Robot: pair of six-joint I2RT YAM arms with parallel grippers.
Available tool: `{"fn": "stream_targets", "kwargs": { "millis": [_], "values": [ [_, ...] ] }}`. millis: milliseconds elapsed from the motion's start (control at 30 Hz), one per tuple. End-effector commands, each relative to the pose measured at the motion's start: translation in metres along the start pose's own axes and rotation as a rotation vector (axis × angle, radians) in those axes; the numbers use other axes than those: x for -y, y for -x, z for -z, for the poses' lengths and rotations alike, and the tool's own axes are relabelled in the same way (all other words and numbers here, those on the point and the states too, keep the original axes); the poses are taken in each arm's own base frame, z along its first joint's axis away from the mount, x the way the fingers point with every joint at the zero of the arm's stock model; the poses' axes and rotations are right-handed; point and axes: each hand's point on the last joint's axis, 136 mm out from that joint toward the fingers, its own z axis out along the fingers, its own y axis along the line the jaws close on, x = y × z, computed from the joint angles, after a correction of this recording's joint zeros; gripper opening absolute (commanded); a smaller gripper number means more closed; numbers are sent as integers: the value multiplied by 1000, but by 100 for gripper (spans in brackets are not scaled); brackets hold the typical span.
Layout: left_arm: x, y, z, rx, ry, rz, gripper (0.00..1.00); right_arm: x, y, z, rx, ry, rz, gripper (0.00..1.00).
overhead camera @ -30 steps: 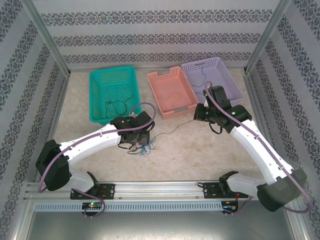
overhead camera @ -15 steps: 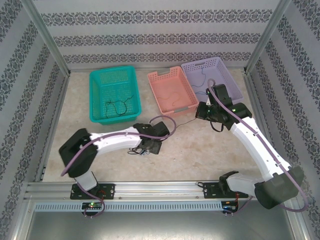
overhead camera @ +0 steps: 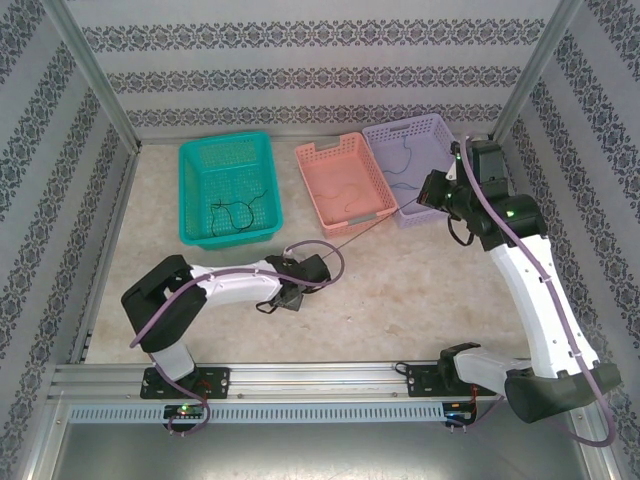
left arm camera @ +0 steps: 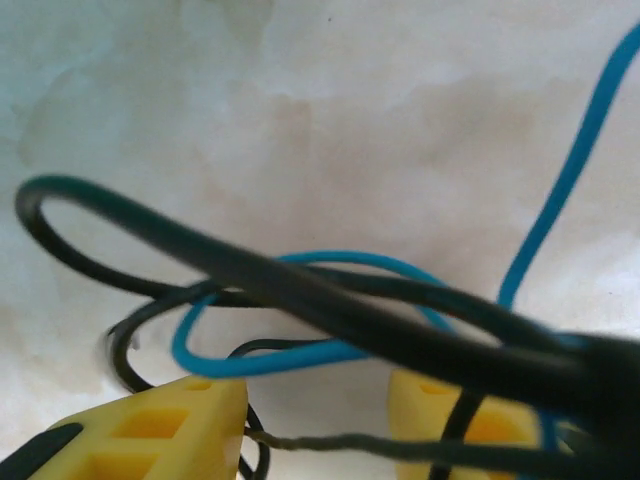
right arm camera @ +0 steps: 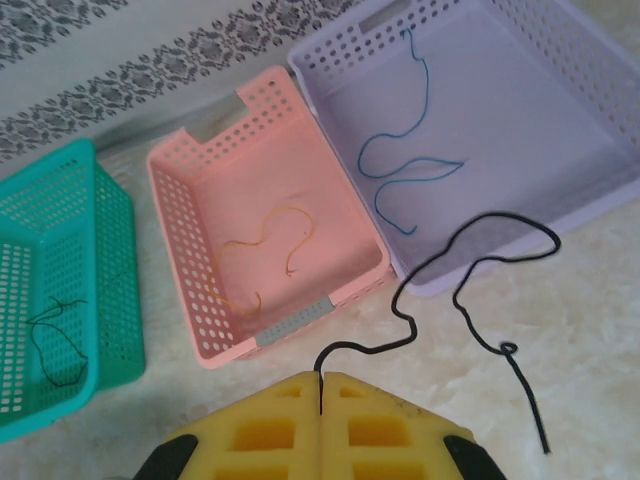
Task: Untangle the cables
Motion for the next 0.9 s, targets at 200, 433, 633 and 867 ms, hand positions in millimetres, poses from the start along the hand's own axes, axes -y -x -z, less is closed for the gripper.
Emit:
{"fn": "stream_targets", "kwargs": {
  "millis": [200,433,633,867],
  "values": [
    [-48,-34,-11,-104,62,118,9,-7,63,36,212,-25,38,0],
    [-61,-47,-10,-129,46,164,0,5,75,54,272,-80,60,0],
    [-69,-59,-10,-157,56,169,2,19,94,66,337,-126,29,0],
    [-66,-54,-3,-127,15,157,14,-8,77,35,205,5,36,0]
  ]
}}
